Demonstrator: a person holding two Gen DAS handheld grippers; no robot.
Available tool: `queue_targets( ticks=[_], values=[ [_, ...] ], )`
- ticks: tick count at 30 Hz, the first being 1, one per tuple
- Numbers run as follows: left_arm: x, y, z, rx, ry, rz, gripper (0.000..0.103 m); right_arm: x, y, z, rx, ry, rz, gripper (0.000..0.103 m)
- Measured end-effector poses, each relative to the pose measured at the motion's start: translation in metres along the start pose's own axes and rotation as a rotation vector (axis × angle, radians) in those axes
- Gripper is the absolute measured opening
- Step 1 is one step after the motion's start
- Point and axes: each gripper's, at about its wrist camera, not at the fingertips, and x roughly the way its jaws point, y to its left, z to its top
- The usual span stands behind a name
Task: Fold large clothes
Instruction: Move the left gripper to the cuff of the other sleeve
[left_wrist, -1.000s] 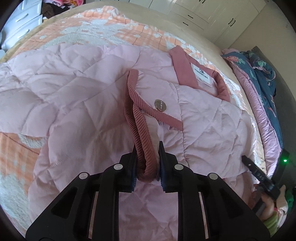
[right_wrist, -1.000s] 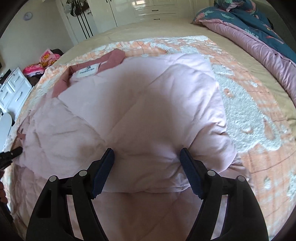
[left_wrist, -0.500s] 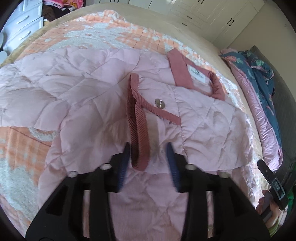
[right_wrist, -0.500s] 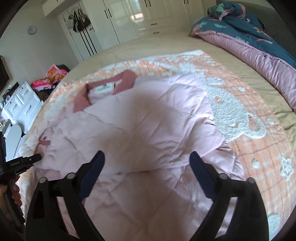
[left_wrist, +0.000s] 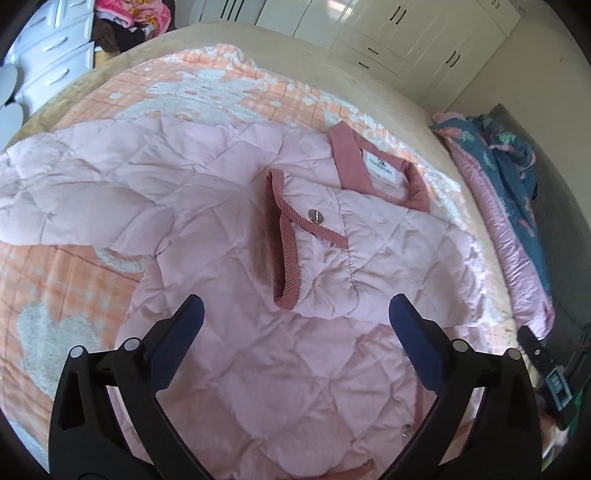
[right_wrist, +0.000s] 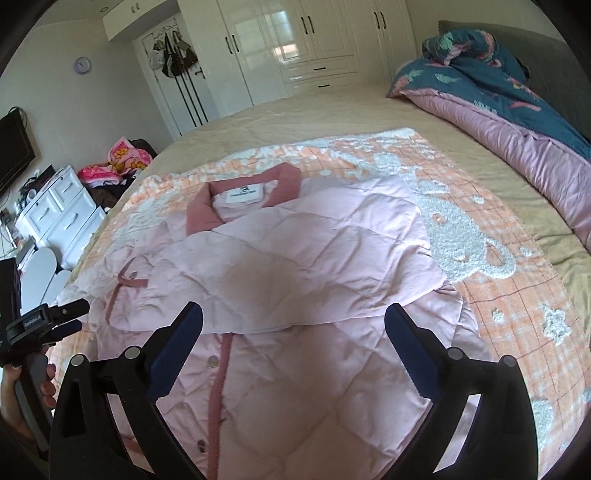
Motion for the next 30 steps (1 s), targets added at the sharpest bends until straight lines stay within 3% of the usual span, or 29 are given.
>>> queue_targets(
  ticks=[8, 30],
  values=[
    [-0.020, 0.017, -0.003, -0.029, -0.031, -0.016, 0.094, -0.016, 0.040, 0.001, -0.062, -0.024, 0.020, 0.099],
    [-0.059, 0.100, -0.008, -0.141, -0.108, 0.051, 0.094, -0.004, 0.147, 0.000, -0.187, -0.014, 0.119, 0.099]
  ],
)
